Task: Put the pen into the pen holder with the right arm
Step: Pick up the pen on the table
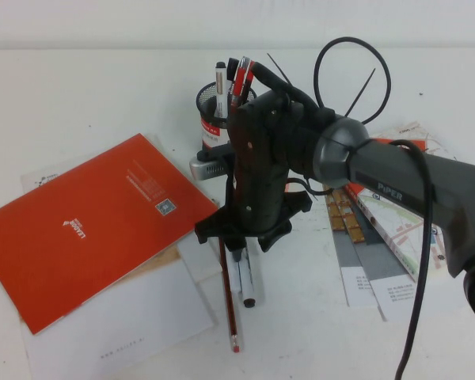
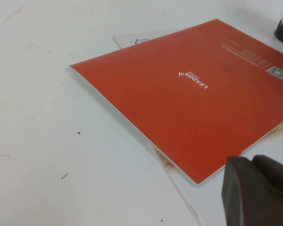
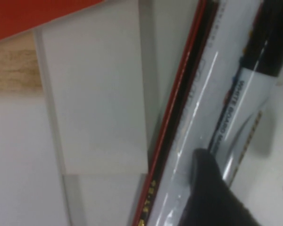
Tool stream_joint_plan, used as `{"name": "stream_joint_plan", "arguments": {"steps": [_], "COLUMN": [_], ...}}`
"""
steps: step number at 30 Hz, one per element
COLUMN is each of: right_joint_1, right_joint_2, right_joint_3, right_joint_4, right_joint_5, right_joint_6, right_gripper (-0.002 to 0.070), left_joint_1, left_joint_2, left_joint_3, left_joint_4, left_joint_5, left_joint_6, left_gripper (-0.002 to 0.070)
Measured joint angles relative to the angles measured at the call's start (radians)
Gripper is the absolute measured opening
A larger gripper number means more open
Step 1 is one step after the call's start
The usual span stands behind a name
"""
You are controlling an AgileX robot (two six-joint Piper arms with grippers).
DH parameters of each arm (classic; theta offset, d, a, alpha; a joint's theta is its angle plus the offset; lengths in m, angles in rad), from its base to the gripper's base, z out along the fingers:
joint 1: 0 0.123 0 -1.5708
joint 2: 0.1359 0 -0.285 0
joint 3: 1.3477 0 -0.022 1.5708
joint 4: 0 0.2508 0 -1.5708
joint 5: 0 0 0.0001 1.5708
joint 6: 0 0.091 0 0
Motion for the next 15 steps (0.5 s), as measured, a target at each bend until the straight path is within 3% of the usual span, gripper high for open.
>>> {"name": "stream_joint_plan", "arguments": {"steps": [11,15], "right_joint_1": [0.000,0.000], "right_joint_2": [0.041,0.041], "right_joint_3": [-0.012,-0.012], "right_joint_4": [-0.012,-0.014], "right_joint_5": [0.002,-0.004], "right_joint_6": [0.004,0.004], "right_gripper": [0.0300,0.0251], "left_joint_1": [0.000,0.000], "left_joint_2": [0.000,0.000], "left_joint_3": [0.000,0.000], "left_joint_4": [0.000,0.000], "left_joint_5": [0.000,0.000], "left_joint_6": [0.000,0.000], "left_gripper": [-0.0002,-0.0003]}}
